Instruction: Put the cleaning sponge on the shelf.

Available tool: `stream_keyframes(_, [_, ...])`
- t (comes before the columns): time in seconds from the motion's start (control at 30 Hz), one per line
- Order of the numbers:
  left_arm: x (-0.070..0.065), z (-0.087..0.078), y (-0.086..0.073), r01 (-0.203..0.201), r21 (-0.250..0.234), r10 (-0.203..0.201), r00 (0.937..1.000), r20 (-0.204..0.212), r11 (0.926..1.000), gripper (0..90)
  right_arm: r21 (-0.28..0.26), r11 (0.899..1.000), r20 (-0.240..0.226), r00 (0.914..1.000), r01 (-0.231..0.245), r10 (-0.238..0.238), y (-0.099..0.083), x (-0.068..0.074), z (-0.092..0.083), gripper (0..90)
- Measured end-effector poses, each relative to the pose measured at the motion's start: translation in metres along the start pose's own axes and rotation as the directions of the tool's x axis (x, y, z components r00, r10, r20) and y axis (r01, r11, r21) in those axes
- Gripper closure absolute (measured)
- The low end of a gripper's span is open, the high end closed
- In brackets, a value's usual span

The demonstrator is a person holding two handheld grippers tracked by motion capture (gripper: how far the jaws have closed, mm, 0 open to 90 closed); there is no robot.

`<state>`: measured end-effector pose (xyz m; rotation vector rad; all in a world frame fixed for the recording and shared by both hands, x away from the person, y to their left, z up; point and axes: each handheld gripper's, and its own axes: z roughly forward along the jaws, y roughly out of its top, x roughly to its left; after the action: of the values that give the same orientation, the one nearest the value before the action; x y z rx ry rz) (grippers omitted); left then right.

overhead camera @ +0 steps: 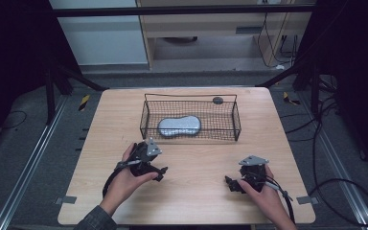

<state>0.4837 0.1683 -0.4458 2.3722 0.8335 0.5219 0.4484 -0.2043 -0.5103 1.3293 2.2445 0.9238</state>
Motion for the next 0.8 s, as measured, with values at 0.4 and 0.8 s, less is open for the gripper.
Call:
stream_keyframes(0.4, [0.043,0.003,-0.043,0.172,0.018,-0.171,0.9825,-0.075,0.9849,4.9,0.0,1.0,0.0,1.0,0.002,-0.002,0.0,0.0,0.0,0.4])
stream_keyframes(0.8, [0.073,0.012,-0.07,0.274,0.002,-0.273,0.9563,-0.106,0.9617,3.8,0.0,1.0,-0.001,1.0,0.003,-0.003,0.0,0.0,0.0,0.4])
